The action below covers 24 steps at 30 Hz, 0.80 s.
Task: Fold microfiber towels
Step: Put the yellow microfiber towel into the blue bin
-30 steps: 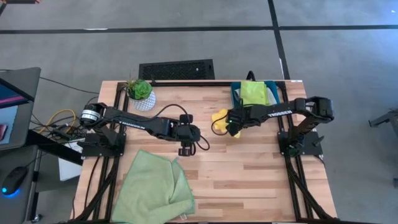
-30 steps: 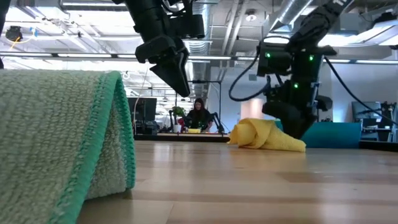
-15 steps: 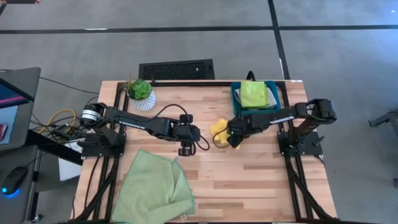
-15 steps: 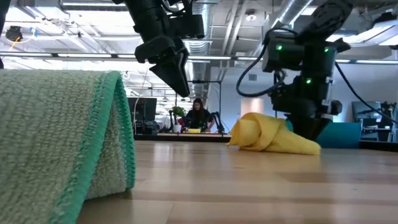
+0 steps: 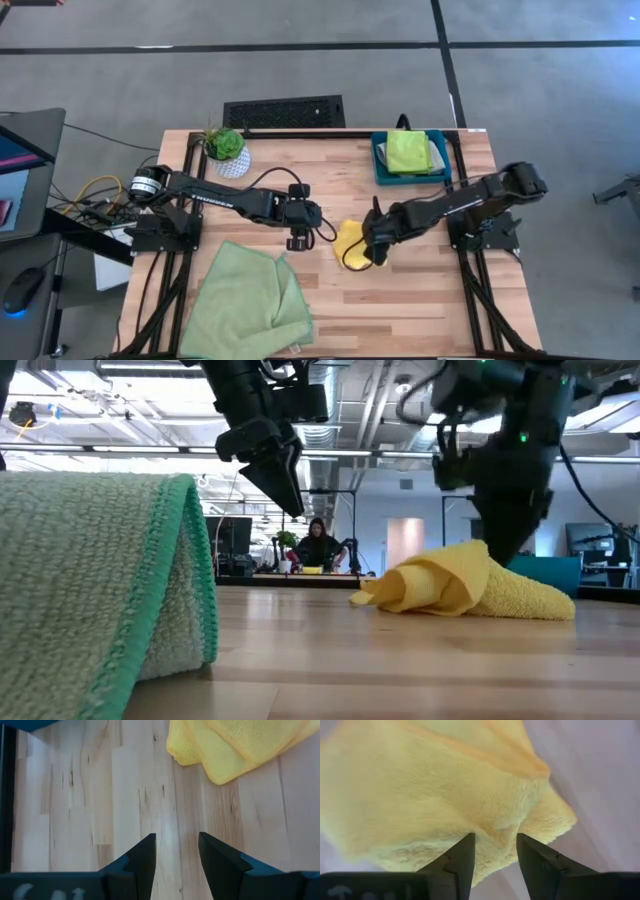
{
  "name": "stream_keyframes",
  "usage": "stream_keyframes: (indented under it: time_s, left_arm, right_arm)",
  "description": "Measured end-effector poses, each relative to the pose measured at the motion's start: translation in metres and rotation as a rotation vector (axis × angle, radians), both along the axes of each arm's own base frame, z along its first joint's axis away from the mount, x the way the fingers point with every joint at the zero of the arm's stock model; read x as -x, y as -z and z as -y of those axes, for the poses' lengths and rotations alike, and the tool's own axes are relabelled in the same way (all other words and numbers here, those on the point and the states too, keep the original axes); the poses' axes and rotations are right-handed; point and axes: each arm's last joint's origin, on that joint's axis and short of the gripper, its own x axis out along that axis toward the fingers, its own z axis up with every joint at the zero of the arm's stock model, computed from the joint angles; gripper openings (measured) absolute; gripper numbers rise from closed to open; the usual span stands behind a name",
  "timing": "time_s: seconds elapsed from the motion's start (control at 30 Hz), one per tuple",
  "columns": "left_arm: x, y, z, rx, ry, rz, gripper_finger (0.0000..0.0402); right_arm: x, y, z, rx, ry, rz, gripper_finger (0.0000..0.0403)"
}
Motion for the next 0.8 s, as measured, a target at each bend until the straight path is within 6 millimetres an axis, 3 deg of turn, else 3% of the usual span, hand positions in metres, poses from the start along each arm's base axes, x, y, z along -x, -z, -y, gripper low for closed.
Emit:
stream_keyframes:
  time_s: [0.2,0.63,0.8]
  left_arm:
    - [0.0,0.0,0.0,0.002,-0.003,-0.001,0.0141]
    - [0.0,0.0,0.0,0.003,-0.005,0.0,0.0142]
    - [0.0,0.0,0.0,0.003,-0.004,-0.001,0.0142]
  right_arm:
    - [-0.002,-0.016,0.004,0.104,-0.016,0.077,0.0168]
    - [-0.013,-0.001,0.04,0.106,-0.068,0.006,0.0168]
    - [-0.014,-0.001,0.044,-0.01,-0.155,0.02,0.0168]
